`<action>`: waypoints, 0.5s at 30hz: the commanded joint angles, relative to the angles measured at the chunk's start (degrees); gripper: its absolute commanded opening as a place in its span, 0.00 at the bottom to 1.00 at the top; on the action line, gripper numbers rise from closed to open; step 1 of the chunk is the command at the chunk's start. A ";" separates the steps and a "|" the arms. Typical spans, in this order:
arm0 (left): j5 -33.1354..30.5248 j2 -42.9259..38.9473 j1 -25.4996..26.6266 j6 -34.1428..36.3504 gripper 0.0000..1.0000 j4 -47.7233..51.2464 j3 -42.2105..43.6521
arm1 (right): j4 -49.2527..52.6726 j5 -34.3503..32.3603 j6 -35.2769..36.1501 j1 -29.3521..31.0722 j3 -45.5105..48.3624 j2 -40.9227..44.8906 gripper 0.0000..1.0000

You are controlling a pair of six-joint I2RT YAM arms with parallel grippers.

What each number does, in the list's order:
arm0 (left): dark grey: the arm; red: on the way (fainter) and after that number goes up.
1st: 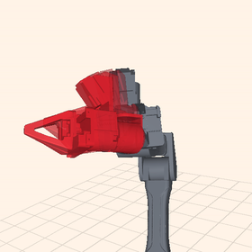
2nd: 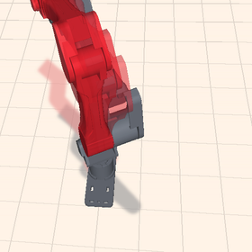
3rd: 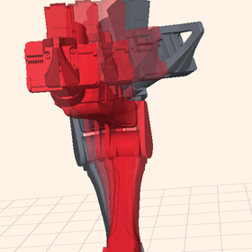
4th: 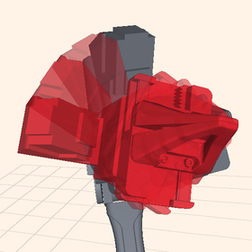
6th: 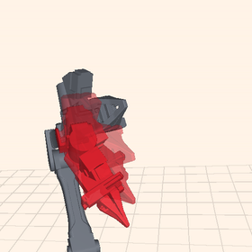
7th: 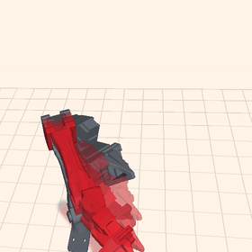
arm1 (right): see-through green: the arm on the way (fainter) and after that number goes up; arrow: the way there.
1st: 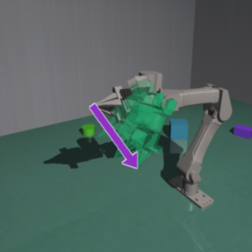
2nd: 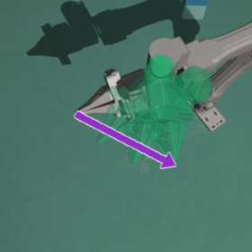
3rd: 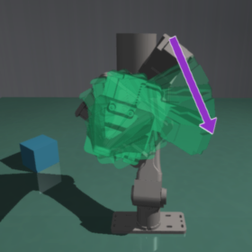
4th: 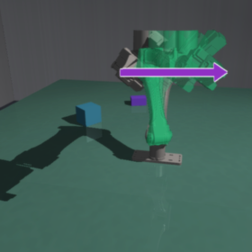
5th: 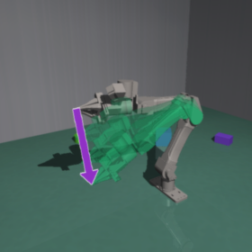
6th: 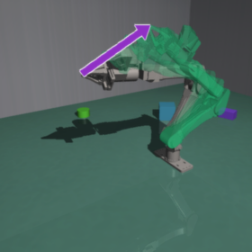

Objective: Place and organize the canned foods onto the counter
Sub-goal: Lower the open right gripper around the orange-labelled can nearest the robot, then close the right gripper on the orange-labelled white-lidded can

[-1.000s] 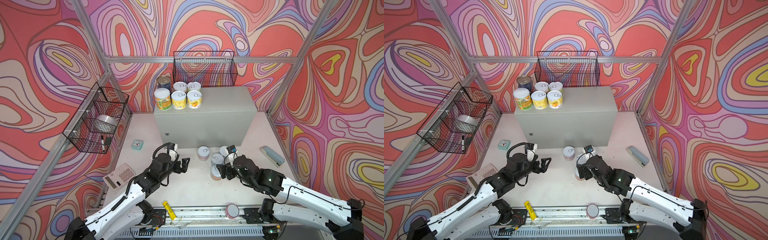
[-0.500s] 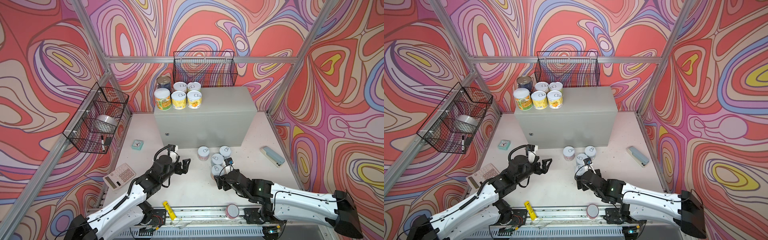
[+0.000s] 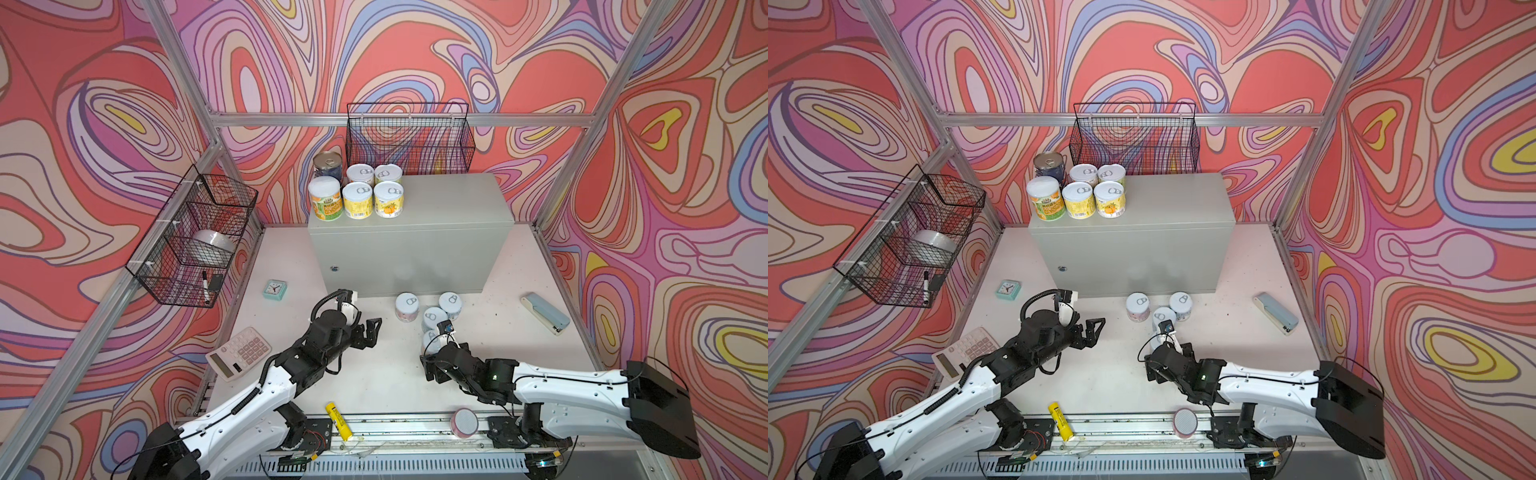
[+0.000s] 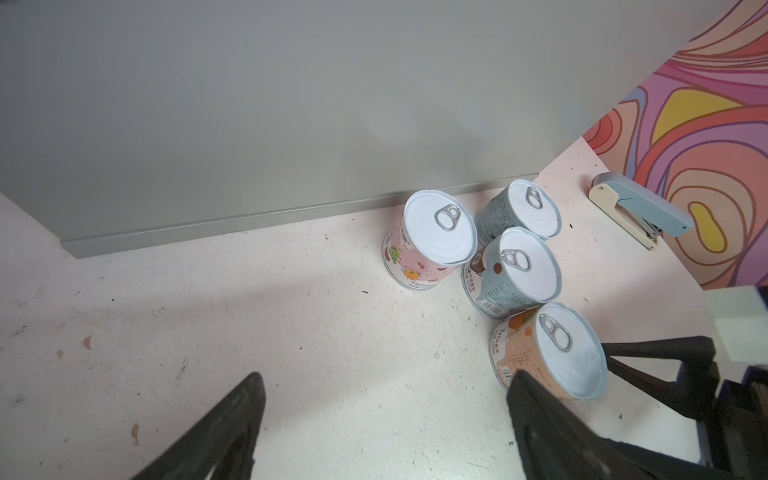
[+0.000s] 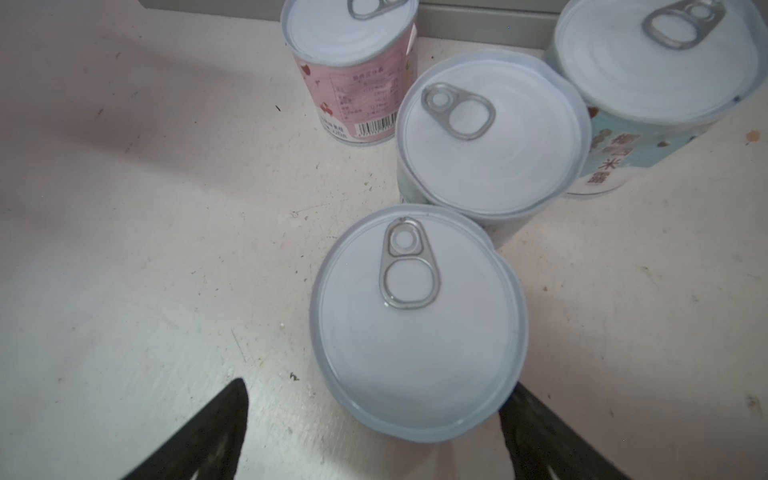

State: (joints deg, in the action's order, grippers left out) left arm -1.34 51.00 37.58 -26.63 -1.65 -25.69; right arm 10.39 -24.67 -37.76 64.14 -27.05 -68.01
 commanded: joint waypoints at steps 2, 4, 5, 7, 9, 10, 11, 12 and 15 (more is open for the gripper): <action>-0.66 0.17 0.37 -0.69 0.93 -1.91 0.65 | -2.61 0.15 0.32 -1.46 -1.27 -3.54 0.97; -0.91 0.15 0.34 -0.73 0.93 -1.91 0.66 | -3.98 0.99 1.19 -2.61 -1.10 -4.29 0.97; -1.00 0.06 0.32 -0.74 0.93 -1.95 0.78 | -4.99 1.45 1.66 -3.16 -0.87 -4.46 0.96; -1.23 0.02 0.34 -0.74 0.93 -1.70 0.76 | -6.27 2.29 2.39 -4.25 -0.59 -5.21 0.96; -1.54 -0.11 0.37 -0.95 0.93 -1.61 0.90 | -7.75 3.38 3.33 -5.34 -0.55 -6.31 0.96; -1.70 -0.11 0.37 -1.09 0.93 -1.60 0.95 | -8.21 3.70 3.52 -5.61 -0.55 -6.82 0.95; -1.79 -0.11 0.39 -1.22 0.93 -1.68 1.06 | -9.01 3.98 3.89 -5.82 -0.64 -7.39 0.95; -1.98 -0.04 0.37 -1.31 0.92 -1.73 1.11 | -9.38 4.50 4.17 -6.02 -0.73 -7.98 0.95; -2.16 0.10 0.38 -1.75 0.92 -1.95 1.26 | -10.01 4.97 4.42 -6.61 -1.30 -9.61 0.94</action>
State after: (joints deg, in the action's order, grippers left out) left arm -2.28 51.13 37.58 -27.27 -2.22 -25.26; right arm 2.63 -20.95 -34.59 58.04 -27.20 -76.38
